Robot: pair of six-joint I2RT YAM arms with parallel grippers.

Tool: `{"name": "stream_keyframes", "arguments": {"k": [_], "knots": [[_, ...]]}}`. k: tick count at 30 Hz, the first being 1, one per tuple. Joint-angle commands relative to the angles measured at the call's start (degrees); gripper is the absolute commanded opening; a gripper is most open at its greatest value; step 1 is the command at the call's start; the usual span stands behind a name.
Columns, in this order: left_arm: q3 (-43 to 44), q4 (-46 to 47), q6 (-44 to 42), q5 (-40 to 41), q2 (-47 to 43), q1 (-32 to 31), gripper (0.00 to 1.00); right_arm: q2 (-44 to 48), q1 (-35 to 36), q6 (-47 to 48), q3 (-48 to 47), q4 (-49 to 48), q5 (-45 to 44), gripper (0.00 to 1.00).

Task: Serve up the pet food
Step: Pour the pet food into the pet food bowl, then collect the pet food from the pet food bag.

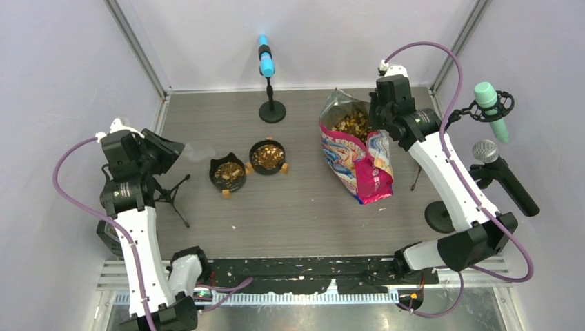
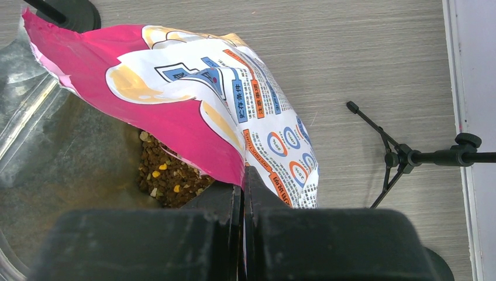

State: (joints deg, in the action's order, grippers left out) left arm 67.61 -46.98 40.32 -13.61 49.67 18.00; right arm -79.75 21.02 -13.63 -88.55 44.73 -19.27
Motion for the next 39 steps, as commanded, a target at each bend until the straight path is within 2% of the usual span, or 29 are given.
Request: {"name": "stream_keyframes", "arguments": {"k": [1,8,14,17,21,25,28,33,39], "knots": [[5.1,0.0,1.6,-2.2,0.1,-0.2,0.0,2.7,-0.2,0.6,-0.3,0.7,0.4,0.05],[6.1,7.4,8.8,-10.4,0.4,-2.0,0.0,2.1,-0.2,0.4,-1.0,0.7,1.1,0.05],[0.9,22.4,18.2,-11.3,3.8,-13.1,0.0,0.9,-0.1,-0.4,-1.5,0.6,2.0,0.05],[1.4,31.0,22.0,-11.2,6.9,-20.7,0.0,1.1,-0.1,-0.4,-1.5,0.6,2.0,0.05],[7.9,36.9,18.6,-14.2,15.1,-30.3,0.0,1.4,-0.2,-0.2,-1.7,0.7,1.7,0.05],[10.6,40.0,13.7,-13.7,20.1,-36.9,0.0,1.8,-0.2,0.0,-1.7,0.6,0.5,0.05],[11.8,43.8,14.7,-14.9,23.4,-39.7,0.0,2.4,-0.2,0.2,-1.6,0.6,-0.5,0.05],[13.2,55.4,19.4,-15.2,26.3,-41.2,0.0,3.4,-0.2,0.4,-0.6,0.6,-1.3,0.05],[22.8,45.5,11.2,-14.3,32.0,-45.8,0.0,3.8,-0.2,0.9,-0.5,0.4,-1.9,0.05]]}}
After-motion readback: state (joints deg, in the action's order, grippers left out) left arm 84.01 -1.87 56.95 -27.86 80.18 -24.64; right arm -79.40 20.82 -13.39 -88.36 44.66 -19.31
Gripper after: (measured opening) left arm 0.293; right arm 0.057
